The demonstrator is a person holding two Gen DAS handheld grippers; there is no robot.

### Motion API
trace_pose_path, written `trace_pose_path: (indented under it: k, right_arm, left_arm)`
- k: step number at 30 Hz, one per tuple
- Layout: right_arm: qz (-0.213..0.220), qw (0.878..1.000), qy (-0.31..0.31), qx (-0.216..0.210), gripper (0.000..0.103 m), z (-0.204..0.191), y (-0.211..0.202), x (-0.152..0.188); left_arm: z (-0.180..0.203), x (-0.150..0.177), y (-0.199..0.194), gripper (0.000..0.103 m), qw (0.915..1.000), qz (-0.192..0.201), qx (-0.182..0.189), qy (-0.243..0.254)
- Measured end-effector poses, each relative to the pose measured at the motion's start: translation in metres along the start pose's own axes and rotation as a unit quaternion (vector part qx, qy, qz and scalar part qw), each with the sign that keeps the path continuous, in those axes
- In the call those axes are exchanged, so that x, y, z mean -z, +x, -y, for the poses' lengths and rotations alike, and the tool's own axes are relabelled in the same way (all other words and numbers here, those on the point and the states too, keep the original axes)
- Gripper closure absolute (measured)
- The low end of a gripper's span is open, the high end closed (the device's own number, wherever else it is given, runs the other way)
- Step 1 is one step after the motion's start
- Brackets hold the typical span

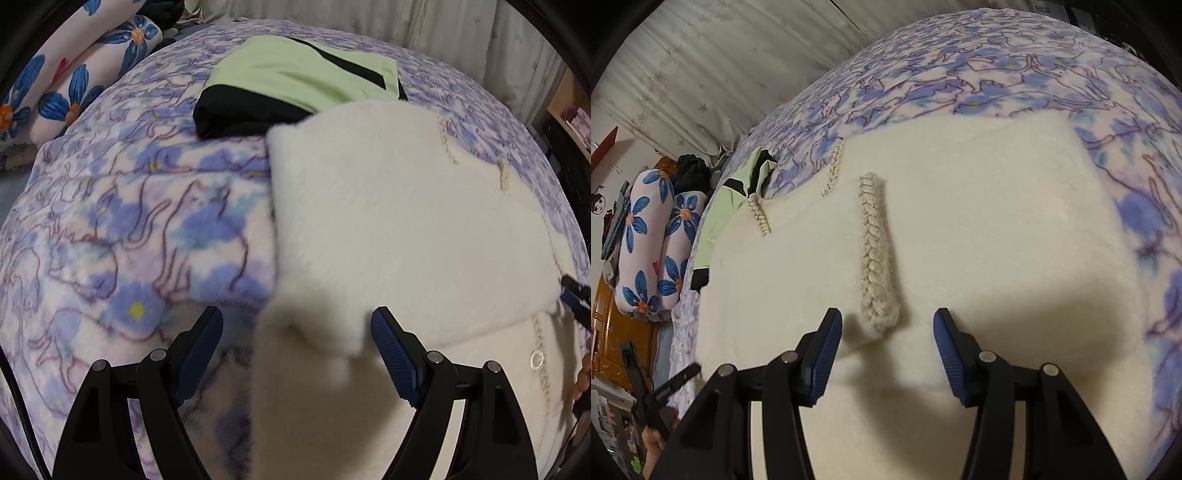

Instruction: Fold large clothes

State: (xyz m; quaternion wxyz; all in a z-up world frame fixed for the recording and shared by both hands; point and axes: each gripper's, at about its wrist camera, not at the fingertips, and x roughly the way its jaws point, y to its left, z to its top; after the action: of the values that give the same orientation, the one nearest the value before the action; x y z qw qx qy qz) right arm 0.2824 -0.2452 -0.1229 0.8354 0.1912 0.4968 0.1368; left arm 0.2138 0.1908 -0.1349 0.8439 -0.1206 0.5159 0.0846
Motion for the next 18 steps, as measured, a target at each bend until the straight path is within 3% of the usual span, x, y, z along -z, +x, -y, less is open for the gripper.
trace_pose_path:
  k: [2, 3, 4, 6, 9, 12, 14, 16, 18]
  right_arm:
    - [0.006, 1.000, -0.008, 0.000, 0.053, -0.008, 0.006, -0.001]
    - [0.005, 1.000, -0.016, -0.001, 0.072, -0.011, 0.007, -0.001]
    - [0.002, 0.999, -0.031, 0.015, 0.085, -0.017, 0.009, 0.000]
    - [0.014, 0.999, -0.043, 0.025, 0.087, -0.024, 0.001, 0.003]
    - [0.037, 0.999, -0.028, 0.011, 0.087, -0.024, -0.022, 0.013]
    - [0.010, 0.997, -0.046, 0.056, 0.085, -0.022, -0.006, 0.024]
    - [0.012, 0.996, -0.054, 0.064, 0.083, -0.022, -0.002, 0.028]
    - [0.013, 0.996, -0.050, 0.079, 0.072, -0.026, -0.011, 0.027]
    - [0.042, 0.991, -0.068, 0.103, 0.064, -0.040, -0.026, 0.031]
  left_arm:
    - [-0.001, 0.001, 0.004, 0.022, 0.9999, -0.002, 0.005, -0.009]
    - [-0.001, 0.000, 0.006, 0.022, 0.9999, 0.000, 0.006, -0.012]
    - [-0.001, 0.000, 0.007, 0.023, 0.9999, 0.002, 0.001, -0.013]
    - [0.002, -0.001, 0.009, 0.036, 0.9999, 0.009, -0.003, -0.006]
    - [0.009, -0.001, 0.010, 0.039, 0.9992, 0.024, -0.029, 0.013]
    - [0.009, -0.001, 0.016, 0.037, 0.9986, 0.029, -0.038, 0.021]
    - [0.007, -0.003, 0.016, 0.037, 0.9989, 0.029, -0.036, 0.013]
    - [0.009, -0.003, 0.009, 0.037, 0.9984, 0.036, -0.042, 0.014]
    - [0.014, -0.003, -0.006, 0.037, 0.9956, 0.063, -0.064, 0.025]
